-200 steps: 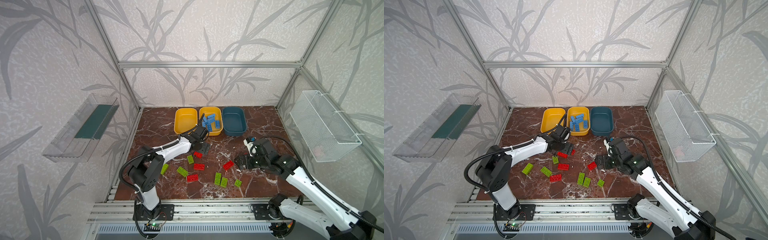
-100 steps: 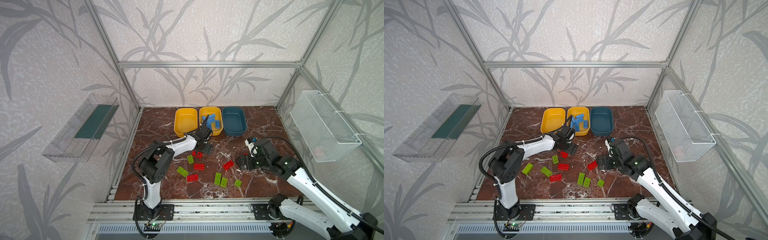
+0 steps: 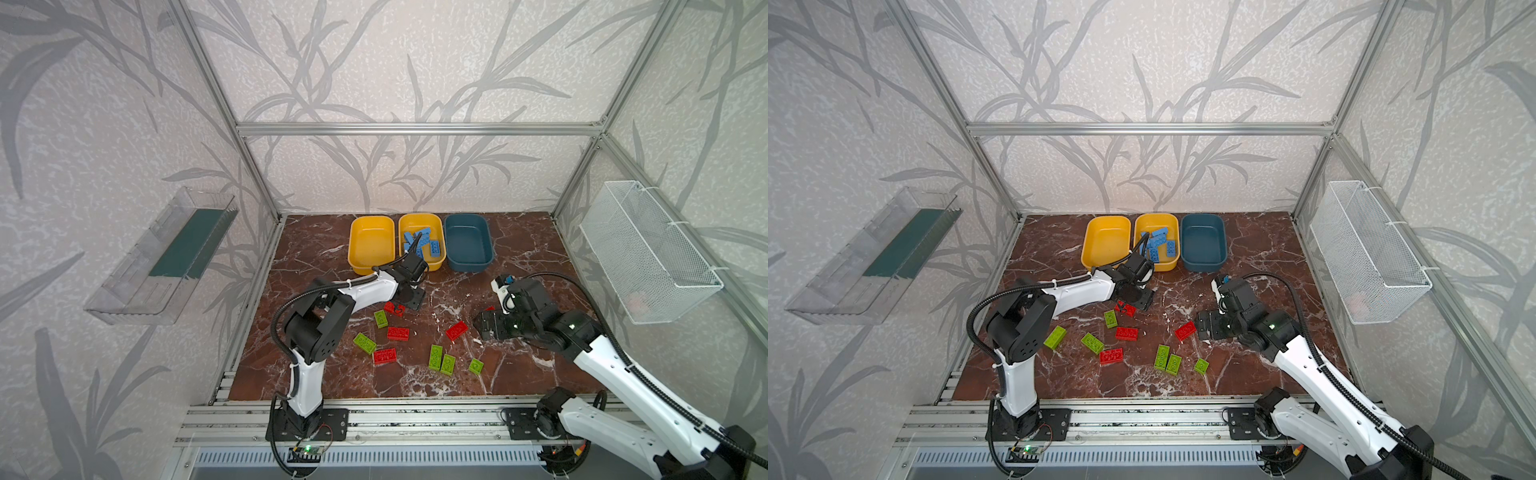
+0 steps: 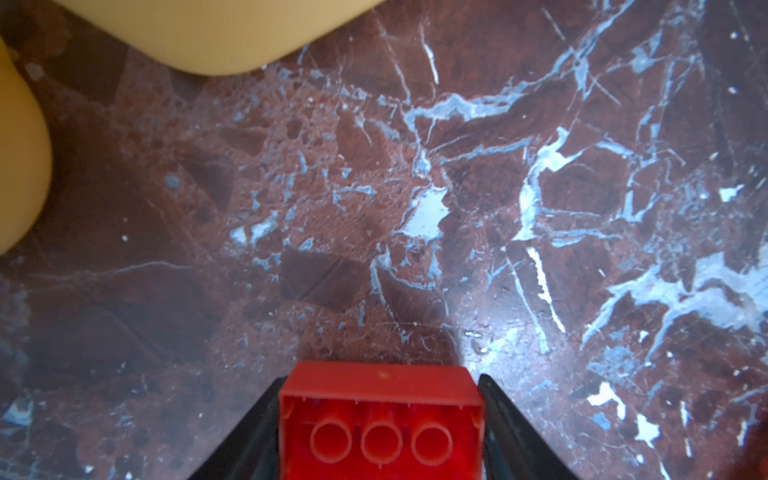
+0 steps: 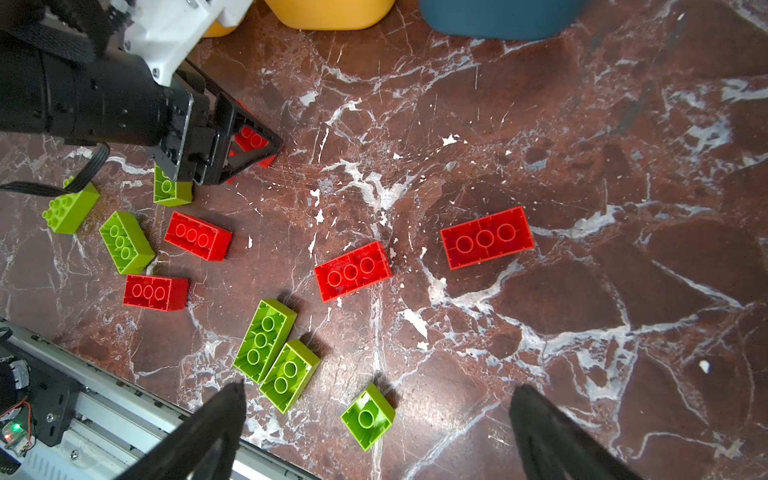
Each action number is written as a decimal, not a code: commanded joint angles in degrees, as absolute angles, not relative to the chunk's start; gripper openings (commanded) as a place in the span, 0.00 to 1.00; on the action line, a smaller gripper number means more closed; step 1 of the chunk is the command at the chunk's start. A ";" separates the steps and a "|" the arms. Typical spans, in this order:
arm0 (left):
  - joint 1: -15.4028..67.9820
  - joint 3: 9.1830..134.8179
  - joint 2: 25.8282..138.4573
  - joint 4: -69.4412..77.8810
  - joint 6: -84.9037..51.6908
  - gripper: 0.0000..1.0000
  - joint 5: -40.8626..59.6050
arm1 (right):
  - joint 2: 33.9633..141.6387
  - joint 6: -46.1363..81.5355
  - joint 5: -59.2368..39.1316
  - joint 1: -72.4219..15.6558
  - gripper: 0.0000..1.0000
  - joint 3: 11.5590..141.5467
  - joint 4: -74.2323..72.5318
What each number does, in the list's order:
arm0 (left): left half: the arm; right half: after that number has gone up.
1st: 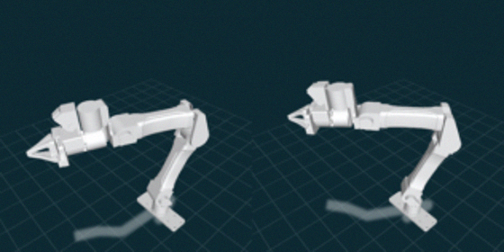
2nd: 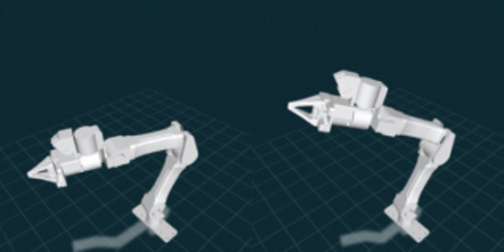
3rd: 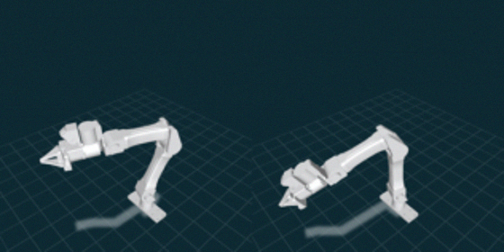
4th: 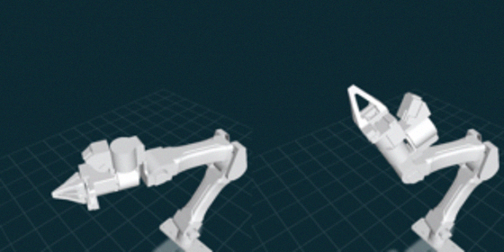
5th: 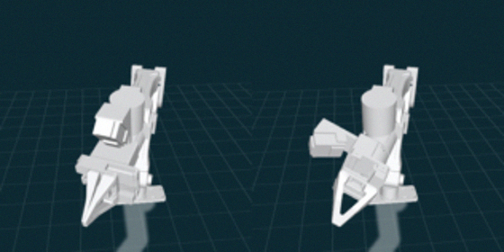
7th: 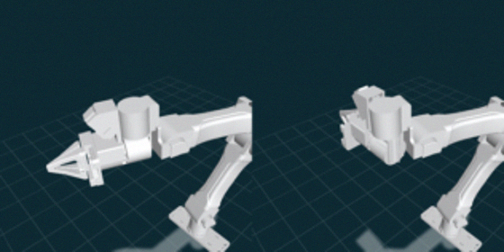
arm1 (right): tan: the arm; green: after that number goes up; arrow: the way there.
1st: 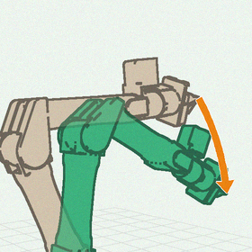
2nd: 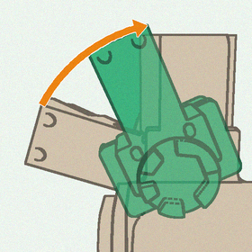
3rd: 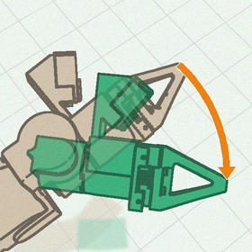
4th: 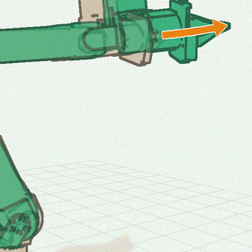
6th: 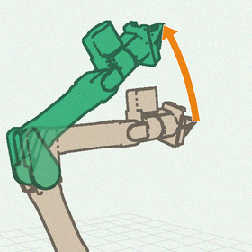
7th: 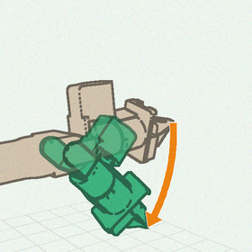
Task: Sort the legos into containers by color
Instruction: 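Lower the left gripper onto a red brick and grasp it, then carry the red brick into the teal tub and release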
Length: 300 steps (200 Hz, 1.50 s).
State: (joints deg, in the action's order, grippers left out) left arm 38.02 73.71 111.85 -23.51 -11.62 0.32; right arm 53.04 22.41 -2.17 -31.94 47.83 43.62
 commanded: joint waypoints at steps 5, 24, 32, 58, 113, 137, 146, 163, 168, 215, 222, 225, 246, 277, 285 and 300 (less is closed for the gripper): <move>38.55 74.48 112.68 -25.17 -11.89 0.60 -0.55 | 52.08 21.71 -1.50 -31.95 0.99 47.54 44.34; 38.96 74.60 112.24 -25.78 -12.19 0.57 -1.12 | 51.79 21.90 -1.49 -31.99 0.99 47.46 44.19; 39.08 74.80 112.15 -26.18 -12.46 0.56 -1.39 | 51.60 21.97 -1.49 -31.99 0.99 47.38 44.14; 39.24 76.24 111.86 -27.86 -14.00 0.50 -2.78 | 50.77 22.15 -1.36 -31.96 0.99 47.37 44.31; 39.42 86.47 112.62 -33.74 -17.05 0.47 -3.82 | 48.08 23.79 -1.17 -31.97 0.99 46.32 43.68; 39.55 97.07 116.34 -36.82 -17.06 0.47 -3.35 | 46.59 24.59 -0.87 -31.99 0.99 45.58 43.27; 39.65 102.03 118.55 -38.51 -17.05 0.47 -3.19 | 46.01 24.94 -0.84 -31.99 0.99 45.29 43.03; 39.72 111.29 123.17 -39.73 -17.22 0.47 -2.15 | 44.76 25.59 -0.73 -31.89 0.99 44.33 42.69; 39.80 113.86 124.58 -39.53 -17.23 0.47 -1.72 | 44.45 25.75 -0.62 -31.93 0.99 44.19 42.56; 40.26 136.39 140.23 -32.89 -17.65 0.47 -1.42 | 43.43 26.61 0.16 -31.73 0.99 43.29 41.03; 40.26 139.99 142.90 -32.08 -17.82 0.47 -1.41 | 43.42 26.72 0.26 -31.61 0.99 43.29 40.89; 40.26 141.50 144.11 -31.75 -17.90 0.47 -1.41 | 43.43 26.78 0.38 -31.59 0.99 43.39 40.77; 40.25 150.01 151.42 -27.20 -17.77 0.47 0.14 | 43.33 27.06 0.82 -31.34 0.99 43.46 40.42; 40.08 157.90 158.69 -21.77 -19.65 0.74 0.69 | 43.44 27.30 1.46 -30.29 0.99 43.78 40.74; 40.08 158.69 159.46 -20.57 -19.84 0.85 1.32 | 43.42 27.42 1.57 -29.93 0.99 43.80 40.77; 40.08 158.60 159.26 -18.76 -19.94 0.97 2.86 | 43.46 27.59 2.22 -29.53 0.99 43.55 40.84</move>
